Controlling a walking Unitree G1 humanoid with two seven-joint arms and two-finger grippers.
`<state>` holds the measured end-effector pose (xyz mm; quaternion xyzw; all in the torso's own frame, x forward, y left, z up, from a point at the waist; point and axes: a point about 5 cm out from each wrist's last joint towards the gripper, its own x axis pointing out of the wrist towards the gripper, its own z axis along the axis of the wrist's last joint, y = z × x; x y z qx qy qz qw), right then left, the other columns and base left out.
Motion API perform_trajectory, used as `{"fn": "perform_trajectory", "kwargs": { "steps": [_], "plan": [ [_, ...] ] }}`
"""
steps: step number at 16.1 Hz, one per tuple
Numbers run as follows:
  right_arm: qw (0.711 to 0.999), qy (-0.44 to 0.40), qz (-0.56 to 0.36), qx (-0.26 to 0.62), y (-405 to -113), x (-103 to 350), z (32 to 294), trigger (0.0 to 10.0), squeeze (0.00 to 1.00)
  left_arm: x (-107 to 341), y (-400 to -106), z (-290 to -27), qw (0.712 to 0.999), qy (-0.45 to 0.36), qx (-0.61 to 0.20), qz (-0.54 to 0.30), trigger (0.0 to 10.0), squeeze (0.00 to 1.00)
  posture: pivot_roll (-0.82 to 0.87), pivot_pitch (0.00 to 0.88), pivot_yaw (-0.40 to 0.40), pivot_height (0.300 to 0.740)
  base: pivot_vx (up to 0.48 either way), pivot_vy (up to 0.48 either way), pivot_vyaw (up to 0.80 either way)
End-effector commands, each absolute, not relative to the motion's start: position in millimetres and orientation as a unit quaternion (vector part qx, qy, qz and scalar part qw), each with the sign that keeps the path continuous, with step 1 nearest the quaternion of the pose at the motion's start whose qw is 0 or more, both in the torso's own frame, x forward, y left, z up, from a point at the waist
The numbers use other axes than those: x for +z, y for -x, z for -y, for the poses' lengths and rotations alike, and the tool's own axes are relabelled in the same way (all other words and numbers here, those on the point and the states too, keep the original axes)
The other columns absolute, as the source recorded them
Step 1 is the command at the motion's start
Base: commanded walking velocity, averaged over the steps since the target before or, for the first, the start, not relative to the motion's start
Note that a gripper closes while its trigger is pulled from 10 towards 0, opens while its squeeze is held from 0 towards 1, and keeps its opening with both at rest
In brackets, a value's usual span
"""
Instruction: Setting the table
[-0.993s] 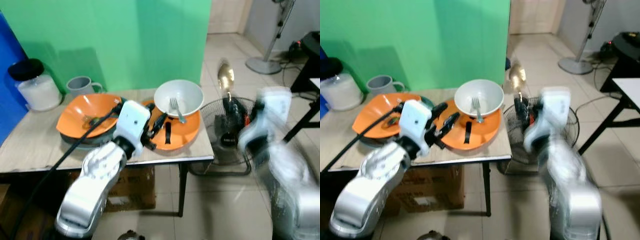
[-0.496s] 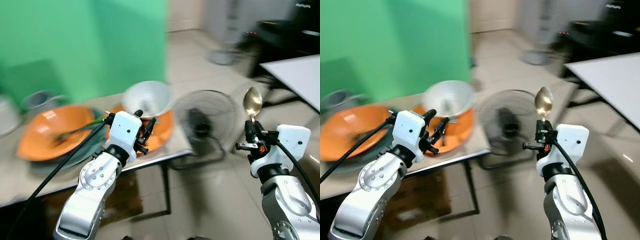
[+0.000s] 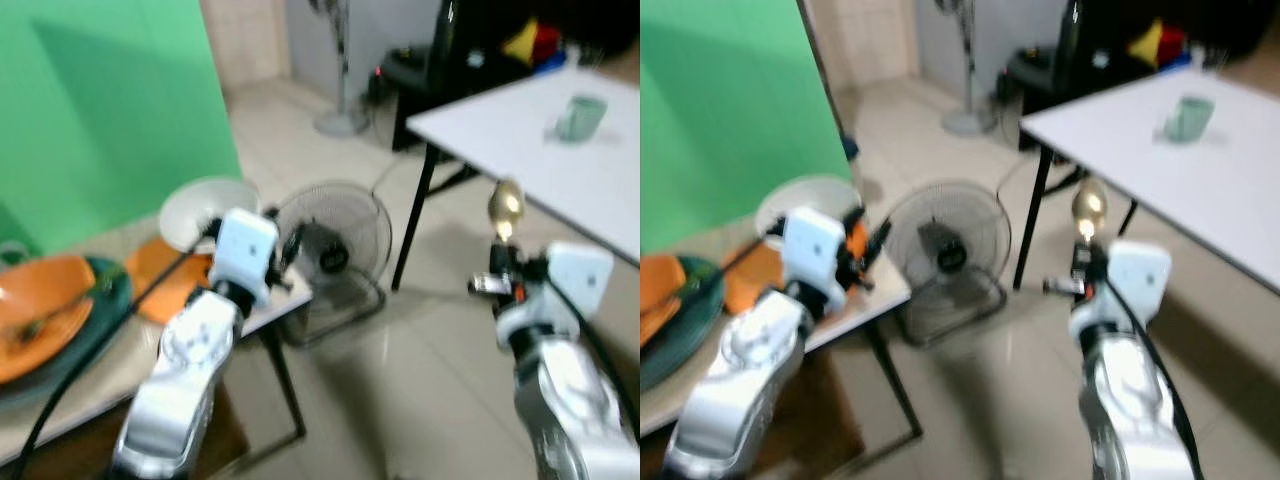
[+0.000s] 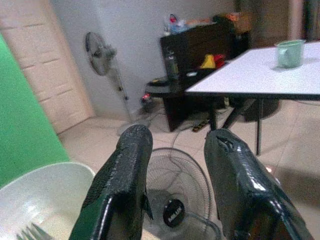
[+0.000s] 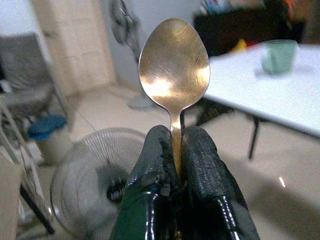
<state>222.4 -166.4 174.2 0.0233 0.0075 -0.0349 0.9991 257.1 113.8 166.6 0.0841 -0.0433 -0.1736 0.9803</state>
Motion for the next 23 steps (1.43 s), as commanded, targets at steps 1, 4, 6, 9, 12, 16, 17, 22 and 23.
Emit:
{"fn": "perform_trajectory", "kwargs": {
  "steps": [1,4,6,9,12,16,17,22,23],
  "plan": [
    [0.999,-0.019,-0.02,-0.031,-224,172,164,10.0,0.0,164,-260,-116,0.981,-0.094,-0.163,0.037,10.0,0.0,-0.01,0.0,0.069,0.74,0.0,0.0,-0.79],
    [0.999,-0.009,-0.026,-0.032,-229,169,161,10.0,0.0,162,-261,-126,0.986,-0.096,-0.131,0.031,10.0,0.0,0.02,0.0,0.042,0.74,0.0,0.0,-0.78],
    [0.999,-0.01,-0.043,-0.021,-232,163,162,10.0,0.0,165,-260,-135,0.988,-0.096,-0.118,0.033,10.0,0.0,0.04,0.0,0.019,0.74,0.0,0.0,-0.78],
    [0.995,-0.055,-0.074,-0.036,-234,152,167,10.0,0.0,168,-259,-142,0.988,-0.097,-0.115,0.031,10.0,0.0,0.06,0.0,0.01,0.74,0.0,0.0,-0.8],
    [0.997,-0.04,-0.065,-0.016,-238,157,161,10.0,0.0,168,-263,-145,0.989,-0.092,-0.114,0.027,10.0,0.0,0.05,0.0,0.013,0.74,0.275,0.0,-0.27],
    [0.997,-0.039,-0.065,-0.009,-239,159,160,10.0,0.0,167,-264,-143,0.989,-0.081,-0.122,0.02,10.0,0.0,0.04,0.0,0.022,0.74,0.303,0.0,0.0],
    [0.997,-0.04,-0.064,-0.009,-239,160,160,10.0,0.0,168,-264,-143,0.989,-0.08,-0.123,0.02,10.0,0.0,0.04,0.0,0.026,0.74,0.307,0.0,0.0],
    [0.997,-0.033,-0.06,-0.021,-240,162,161,10.0,0.0,168,-266,-140,0.989,-0.073,-0.131,0.016,10.0,0.0,0.03,0.0,0.042,0.74,0.312,0.0,0.0],
    [0.997,-0.032,-0.06,-0.023,-240,163,161,10.0,0.0,168,-267,-140,0.988,-0.073,-0.132,0.015,10.0,0.0,0.02,0.0,0.045,0.74,0.311,0.0,0.0]
  ]
}}
